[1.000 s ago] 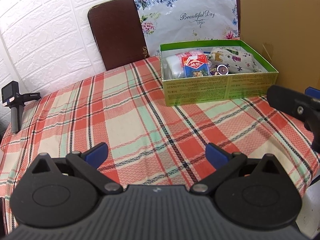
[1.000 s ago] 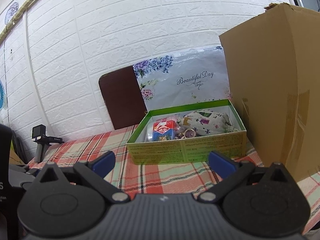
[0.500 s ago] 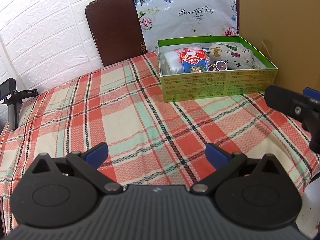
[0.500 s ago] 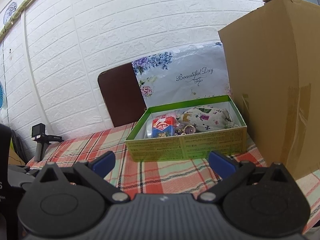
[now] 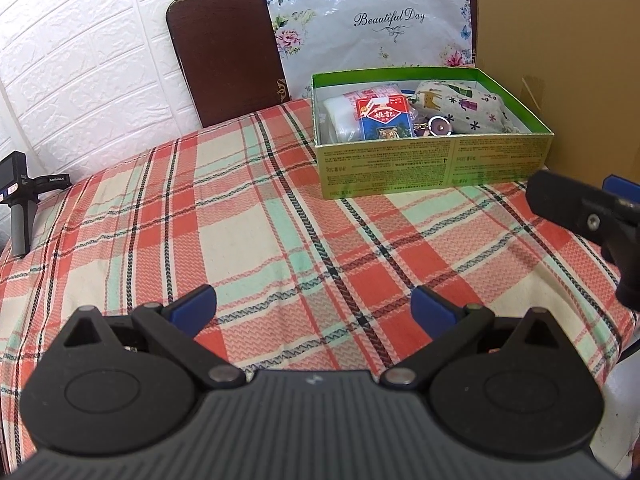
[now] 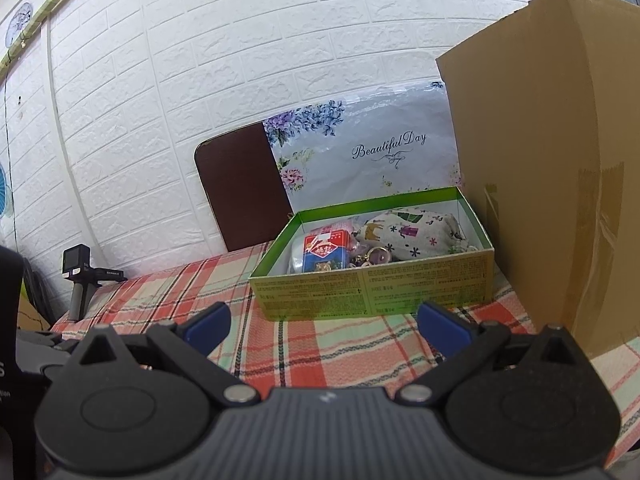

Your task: Organize objects

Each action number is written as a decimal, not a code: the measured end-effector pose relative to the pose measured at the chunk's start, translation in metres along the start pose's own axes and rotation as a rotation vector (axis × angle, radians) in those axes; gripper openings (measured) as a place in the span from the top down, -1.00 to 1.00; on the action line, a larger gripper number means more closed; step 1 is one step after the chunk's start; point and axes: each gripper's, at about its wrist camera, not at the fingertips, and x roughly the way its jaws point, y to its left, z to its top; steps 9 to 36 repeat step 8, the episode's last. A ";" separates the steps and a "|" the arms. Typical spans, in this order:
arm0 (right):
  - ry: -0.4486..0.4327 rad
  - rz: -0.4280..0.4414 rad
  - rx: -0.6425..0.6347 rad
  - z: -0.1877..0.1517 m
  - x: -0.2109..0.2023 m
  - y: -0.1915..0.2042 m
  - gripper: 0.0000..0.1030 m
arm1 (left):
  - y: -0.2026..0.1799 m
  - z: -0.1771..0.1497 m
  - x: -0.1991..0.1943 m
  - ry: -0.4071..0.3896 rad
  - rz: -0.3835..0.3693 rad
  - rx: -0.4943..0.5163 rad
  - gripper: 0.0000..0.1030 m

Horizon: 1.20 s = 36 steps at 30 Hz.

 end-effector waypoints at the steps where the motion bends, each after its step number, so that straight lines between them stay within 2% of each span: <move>1: 0.000 -0.001 -0.001 0.000 0.000 0.000 -1.00 | 0.000 -0.001 0.000 -0.005 -0.002 0.000 -1.00; 4: 0.000 -0.002 -0.001 -0.001 0.001 0.001 -1.00 | 0.000 -0.003 -0.002 -0.034 -0.003 -0.004 -1.00; 8: 0.003 -0.004 -0.002 -0.001 0.002 0.001 -1.00 | 0.005 -0.001 0.000 -0.029 -0.019 -0.028 -1.00; 36: 0.003 -0.004 -0.002 -0.001 0.002 0.001 -1.00 | 0.005 -0.001 0.000 -0.029 -0.019 -0.028 -1.00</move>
